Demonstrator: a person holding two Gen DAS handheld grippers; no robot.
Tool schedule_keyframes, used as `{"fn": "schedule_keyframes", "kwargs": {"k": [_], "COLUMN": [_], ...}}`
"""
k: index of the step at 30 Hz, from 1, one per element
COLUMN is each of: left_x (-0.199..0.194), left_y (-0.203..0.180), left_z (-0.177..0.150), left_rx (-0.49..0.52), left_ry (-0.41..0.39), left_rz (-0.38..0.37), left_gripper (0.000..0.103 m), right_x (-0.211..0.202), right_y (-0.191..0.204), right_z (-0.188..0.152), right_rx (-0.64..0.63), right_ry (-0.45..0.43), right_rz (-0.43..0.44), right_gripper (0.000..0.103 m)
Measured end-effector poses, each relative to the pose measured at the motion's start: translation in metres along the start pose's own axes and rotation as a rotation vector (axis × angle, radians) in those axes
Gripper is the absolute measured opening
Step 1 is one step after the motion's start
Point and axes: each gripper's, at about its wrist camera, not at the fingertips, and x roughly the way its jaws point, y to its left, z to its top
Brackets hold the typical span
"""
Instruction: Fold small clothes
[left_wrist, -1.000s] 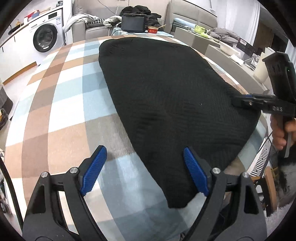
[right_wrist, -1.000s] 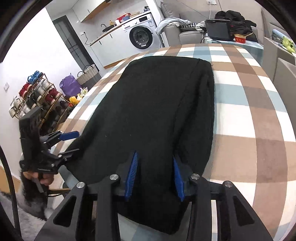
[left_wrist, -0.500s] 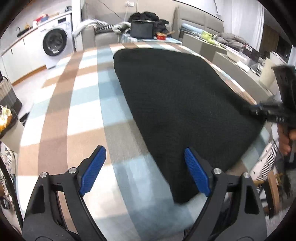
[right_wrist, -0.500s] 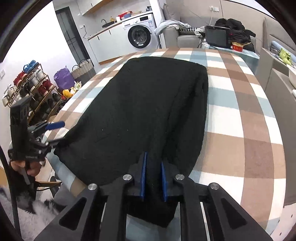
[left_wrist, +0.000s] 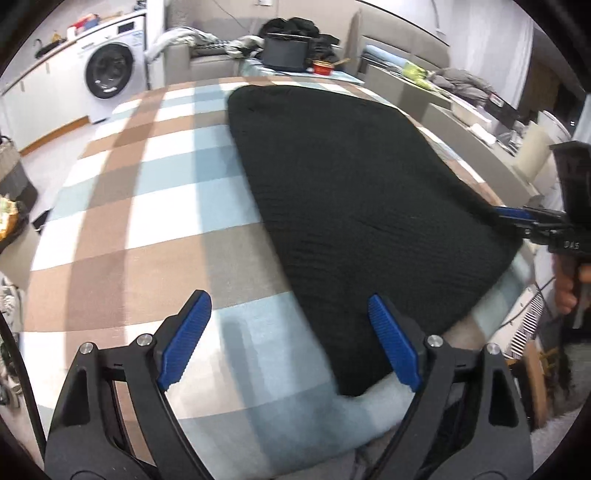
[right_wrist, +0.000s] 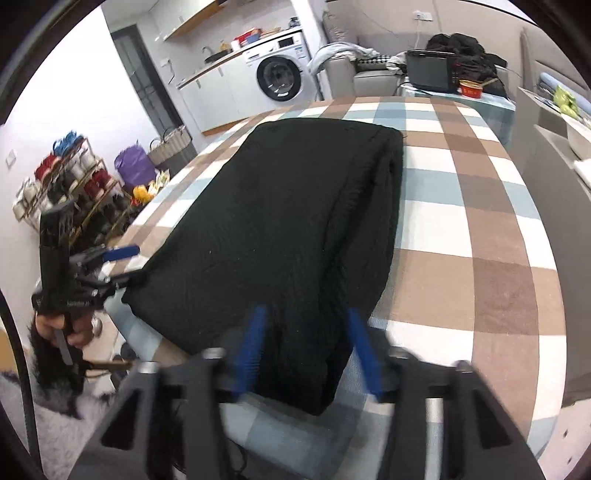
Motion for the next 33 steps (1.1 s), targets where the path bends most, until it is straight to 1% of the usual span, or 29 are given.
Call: {"fn": "schedule_keyframes", "kwargs": {"k": [1, 2, 3, 4, 5, 6, 7, 8, 9, 10, 15, 18, 21, 25, 29, 32, 33], "left_x": [0.001, 0.003, 0.005, 0.007, 0.010, 0.011, 0.011, 0.011, 0.012, 0.014, 0.031, 0.045, 0.059, 0.069, 0.072, 0.070, 0.068], "left_y": [-0.005, -0.009, -0.016, -0.020, -0.024, -0.027, -0.029, -0.031, -0.031, -0.030, -0.009, 0.013, 0.032, 0.047, 0.050, 0.053, 0.054], "left_z": [-0.001, -0.002, -0.004, -0.005, -0.006, -0.006, -0.005, -0.004, -0.002, 0.002, 0.029, 0.054, 0.074, 0.089, 0.091, 0.092, 0.091], "left_rx": [0.012, 0.025, 0.047, 0.060, 0.071, 0.083, 0.089, 0.095, 0.099, 0.095, 0.062, 0.031, -0.011, -0.044, -0.041, -0.047, -0.054], "left_ry": [0.002, 0.006, 0.015, 0.019, 0.027, 0.024, 0.013, 0.009, 0.006, 0.002, -0.006, -0.008, -0.011, -0.028, -0.042, -0.060, -0.071], "left_rz": [-0.006, -0.021, -0.047, -0.060, -0.070, -0.076, -0.070, -0.070, -0.073, -0.071, -0.028, 0.010, 0.023, 0.022, 0.031, 0.036, 0.044], "left_gripper": [0.086, 0.084, 0.075, 0.068, 0.057, 0.052, 0.048, 0.039, 0.034, 0.034, 0.034, 0.034, 0.034, 0.034, 0.034, 0.034, 0.035], "right_x": [0.002, 0.004, 0.006, 0.009, 0.012, 0.015, 0.017, 0.019, 0.021, 0.023, 0.044, 0.062, 0.080, 0.091, 0.089, 0.082, 0.078], "right_y": [0.000, -0.001, -0.001, -0.001, -0.001, 0.000, 0.002, 0.006, 0.007, 0.007, 0.011, 0.016, 0.018, 0.012, 0.013, 0.014, 0.014], "right_z": [-0.002, -0.003, -0.004, -0.006, -0.007, -0.008, -0.007, -0.006, -0.003, 0.000, 0.022, 0.042, 0.066, 0.085, 0.086, 0.084, 0.083], "right_rx": [0.002, 0.008, 0.015, 0.025, 0.034, 0.042, 0.040, 0.029, 0.026, 0.032, 0.072, 0.080, 0.068, 0.083, 0.062, 0.043, 0.035], "right_ry": [0.004, 0.008, 0.011, 0.015, 0.015, 0.019, 0.010, 0.006, 0.006, 0.001, -0.030, -0.047, -0.053, -0.062, -0.071, -0.099, -0.118], "right_rz": [0.004, 0.008, 0.013, 0.013, 0.015, 0.024, 0.024, 0.017, 0.012, 0.014, -0.005, -0.023, -0.049, -0.069, -0.083, -0.110, -0.124], "right_gripper": [0.056, 0.056, 0.056, 0.054, 0.050, 0.040, 0.037, 0.035, 0.033, 0.030, 0.029, 0.029, 0.029, 0.030, 0.030, 0.039, 0.044]}}
